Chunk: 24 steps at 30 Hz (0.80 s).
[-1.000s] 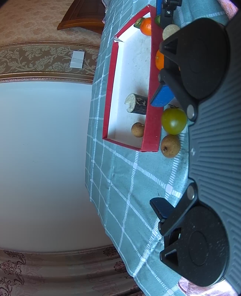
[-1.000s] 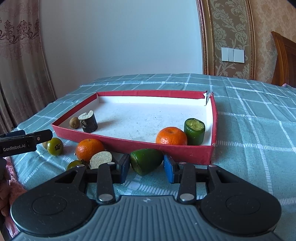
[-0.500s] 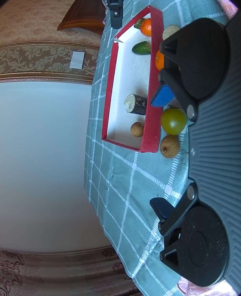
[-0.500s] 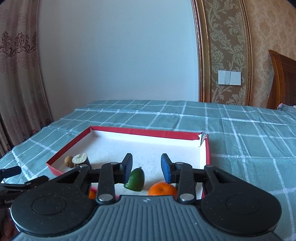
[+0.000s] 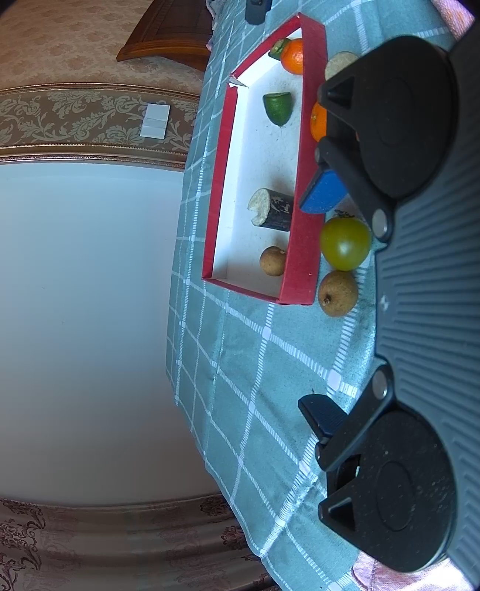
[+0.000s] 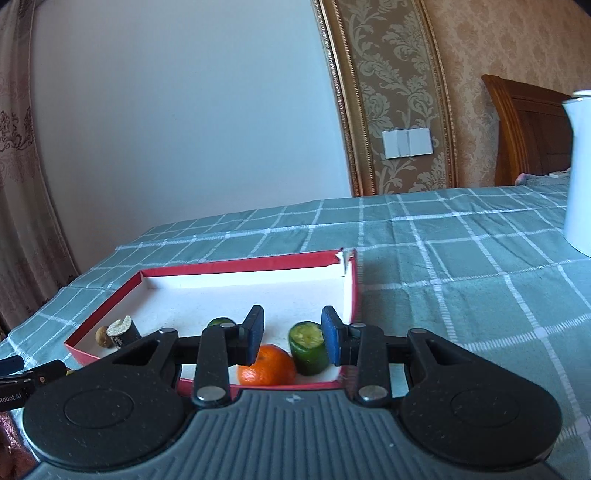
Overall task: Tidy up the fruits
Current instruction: 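Carry the lime piece into the red tray and open the right gripper, then reach the left gripper to the green tomato and close on it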
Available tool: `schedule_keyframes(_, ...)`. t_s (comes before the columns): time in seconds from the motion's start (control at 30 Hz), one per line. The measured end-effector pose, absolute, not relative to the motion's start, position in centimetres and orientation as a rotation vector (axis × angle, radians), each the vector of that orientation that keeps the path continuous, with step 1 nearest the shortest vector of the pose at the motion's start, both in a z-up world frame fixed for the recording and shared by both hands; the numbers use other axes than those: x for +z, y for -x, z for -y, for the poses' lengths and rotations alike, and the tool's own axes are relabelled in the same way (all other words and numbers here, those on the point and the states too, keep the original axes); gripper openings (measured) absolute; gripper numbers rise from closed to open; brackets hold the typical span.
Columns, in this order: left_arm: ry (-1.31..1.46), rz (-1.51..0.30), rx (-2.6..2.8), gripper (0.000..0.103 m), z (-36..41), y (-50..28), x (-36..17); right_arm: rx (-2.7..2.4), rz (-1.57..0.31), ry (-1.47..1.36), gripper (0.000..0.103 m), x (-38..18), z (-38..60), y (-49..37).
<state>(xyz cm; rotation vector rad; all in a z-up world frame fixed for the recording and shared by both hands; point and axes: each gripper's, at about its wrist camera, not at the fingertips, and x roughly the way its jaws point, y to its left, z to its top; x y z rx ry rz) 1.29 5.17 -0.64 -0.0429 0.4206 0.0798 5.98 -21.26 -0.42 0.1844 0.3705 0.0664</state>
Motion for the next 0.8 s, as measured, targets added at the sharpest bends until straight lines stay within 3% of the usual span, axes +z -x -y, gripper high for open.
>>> schedule_keyframes(0.8,-0.037,-0.412,0.117,0.103,-4.0,-1.2,-0.7,-0.015,-0.358,-0.359,0.035,-3.2,26.0,-3.8)
